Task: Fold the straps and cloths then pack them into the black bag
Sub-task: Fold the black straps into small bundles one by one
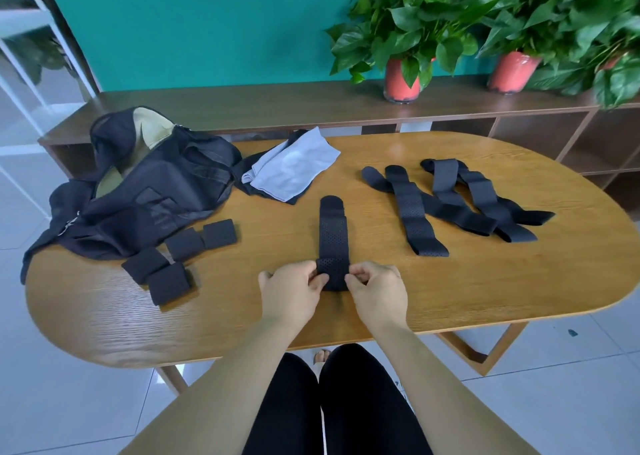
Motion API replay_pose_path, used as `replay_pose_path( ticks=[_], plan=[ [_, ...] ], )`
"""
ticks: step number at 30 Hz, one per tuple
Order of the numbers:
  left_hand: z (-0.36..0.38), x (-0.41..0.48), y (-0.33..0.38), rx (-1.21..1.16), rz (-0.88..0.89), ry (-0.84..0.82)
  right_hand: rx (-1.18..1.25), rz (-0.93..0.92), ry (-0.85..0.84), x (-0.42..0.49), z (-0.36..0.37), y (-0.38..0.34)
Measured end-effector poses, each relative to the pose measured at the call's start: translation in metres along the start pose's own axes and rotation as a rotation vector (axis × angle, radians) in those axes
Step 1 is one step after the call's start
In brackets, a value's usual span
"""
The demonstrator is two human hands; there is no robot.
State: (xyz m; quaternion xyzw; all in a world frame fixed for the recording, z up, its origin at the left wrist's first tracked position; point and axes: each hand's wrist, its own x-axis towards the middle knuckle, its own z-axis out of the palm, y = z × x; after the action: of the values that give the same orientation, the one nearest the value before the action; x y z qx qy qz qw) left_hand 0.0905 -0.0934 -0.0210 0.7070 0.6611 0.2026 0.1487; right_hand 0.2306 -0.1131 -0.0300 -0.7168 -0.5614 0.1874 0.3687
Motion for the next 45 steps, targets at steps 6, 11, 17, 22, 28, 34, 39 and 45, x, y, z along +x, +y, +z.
replay_pose_path(
  ticks=[6,11,17,22,28,34,39,45],
  plan=[
    [0.002,0.008,0.003,0.094,0.004,-0.058,-0.051,0.002,0.067,0.0,0.008,0.005],
    [0.005,0.011,0.005,0.119,0.0,-0.059,-0.062,0.008,0.059,0.002,0.01,0.007],
    [0.01,0.013,0.004,0.061,0.0,0.011,-0.114,-0.01,0.05,0.002,0.012,0.007],
    [0.012,0.013,-0.001,0.126,0.233,0.126,-0.149,-0.017,0.037,0.003,0.011,0.007],
    [0.009,0.004,-0.013,0.151,0.35,0.041,-0.256,-0.156,-0.052,-0.001,0.006,0.012],
    [-0.005,-0.006,-0.028,0.11,0.417,-0.137,-0.26,-0.352,-0.223,-0.016,-0.014,0.021],
    [-0.009,-0.018,-0.035,0.033,0.423,-0.115,-0.207,-0.393,-0.263,-0.027,-0.019,0.02],
    [-0.015,-0.016,-0.033,0.078,0.406,-0.198,-0.309,-0.384,-0.36,-0.016,-0.028,0.01]
  ],
)
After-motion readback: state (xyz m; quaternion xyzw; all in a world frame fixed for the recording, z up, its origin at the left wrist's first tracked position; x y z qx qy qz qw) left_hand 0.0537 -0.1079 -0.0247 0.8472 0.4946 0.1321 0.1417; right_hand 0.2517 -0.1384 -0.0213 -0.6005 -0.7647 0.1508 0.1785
